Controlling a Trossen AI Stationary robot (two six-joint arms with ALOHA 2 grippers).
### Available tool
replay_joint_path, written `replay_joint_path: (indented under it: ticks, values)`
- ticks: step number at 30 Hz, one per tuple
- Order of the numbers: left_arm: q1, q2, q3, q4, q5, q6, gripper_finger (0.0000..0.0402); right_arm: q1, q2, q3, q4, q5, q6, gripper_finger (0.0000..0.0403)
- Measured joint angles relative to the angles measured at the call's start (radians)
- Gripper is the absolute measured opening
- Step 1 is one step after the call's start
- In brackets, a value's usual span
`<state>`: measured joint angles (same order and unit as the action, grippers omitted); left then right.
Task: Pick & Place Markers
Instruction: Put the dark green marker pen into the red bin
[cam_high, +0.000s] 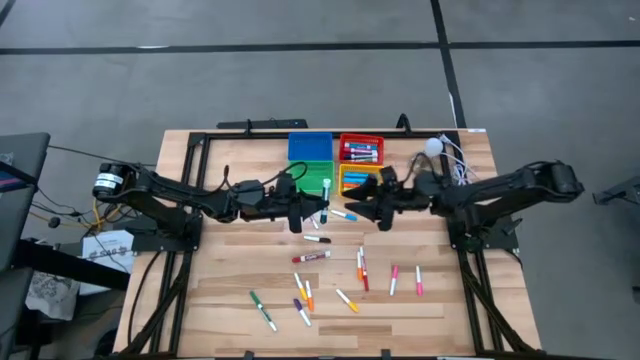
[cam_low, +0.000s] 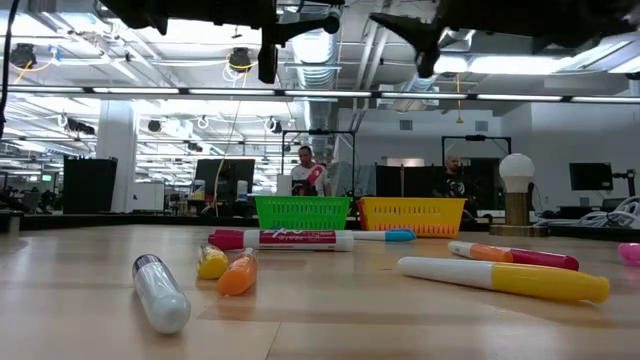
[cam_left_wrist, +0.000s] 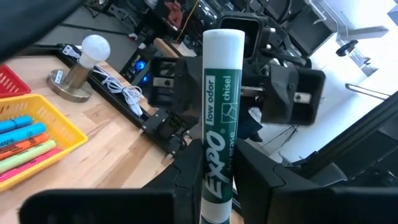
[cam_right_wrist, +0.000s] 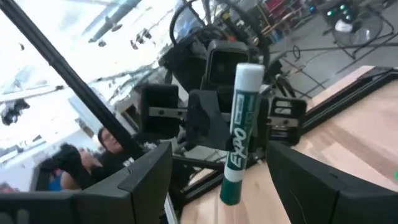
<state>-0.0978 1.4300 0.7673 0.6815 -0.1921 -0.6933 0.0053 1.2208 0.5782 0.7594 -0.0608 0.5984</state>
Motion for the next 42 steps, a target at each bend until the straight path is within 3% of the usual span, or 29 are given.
replay_joint_path:
  ticks: [13,24,32,42]
  values:
    - [0.0,0.0,0.0,-0.002,-0.002,-0.029,0.0066,-0.077,0.198,0.193,-0.057,-0.128,-0.031,0.0251]
    - [0.0,0.0,0.0,-0.008,-0.002,-0.029,0.0066,-0.115,0.273,0.266,-0.055,-0.236,-0.031,0.0242]
    - [0.0,0.0,0.0,-0.008,-0.002,-0.03,0.0066,-0.134,0.264,0.265,-0.062,-0.236,-0.031,0.0195]
    - [0.0,-0.001,0.0,-0.009,-0.005,-0.029,0.0077,-0.13,0.264,0.265,-0.085,-0.236,-0.031,0.0104]
